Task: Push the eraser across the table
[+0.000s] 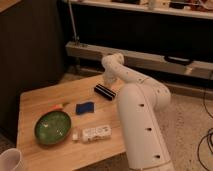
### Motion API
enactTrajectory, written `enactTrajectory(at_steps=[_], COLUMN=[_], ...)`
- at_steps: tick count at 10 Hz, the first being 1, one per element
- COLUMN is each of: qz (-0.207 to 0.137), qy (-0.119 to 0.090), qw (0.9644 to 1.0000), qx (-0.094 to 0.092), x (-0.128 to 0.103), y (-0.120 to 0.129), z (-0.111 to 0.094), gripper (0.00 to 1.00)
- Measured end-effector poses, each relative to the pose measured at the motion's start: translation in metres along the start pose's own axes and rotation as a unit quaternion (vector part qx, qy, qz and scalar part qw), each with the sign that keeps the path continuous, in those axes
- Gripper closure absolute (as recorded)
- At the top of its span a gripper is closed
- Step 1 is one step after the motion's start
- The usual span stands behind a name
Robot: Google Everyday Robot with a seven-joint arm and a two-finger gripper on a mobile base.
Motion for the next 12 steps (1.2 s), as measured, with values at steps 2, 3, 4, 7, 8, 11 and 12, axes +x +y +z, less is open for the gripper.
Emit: enactTrajectory(at_steps=[2,3,4,7,8,11,12], qz=[-0.006,-0.012,-0.017,-0.010,0.008,0.088,0.107], qy=[-0.028,-0.045,-0.054,-0.051,-0.042,-0.014,-0.008], qw=[0.9994,0.9987,0.9982,0.9986,0.9989,0.9933,0.9905], qx=[0.016,0.020,0.020,0.011,0.019,0.074,0.085], x=[-0.019,-0.032,-0.042,-0.051,-0.043,0.010,0.028], y=[-0.013,-0.016,-0.017,-0.014,-0.017,-0.031,-0.040], z=[-0.014,-0.021,-0.024,-0.024,-0.028,-0.074,-0.099], gripper=[1.00,1.00,1.00,1.00,1.00,1.00,1.00])
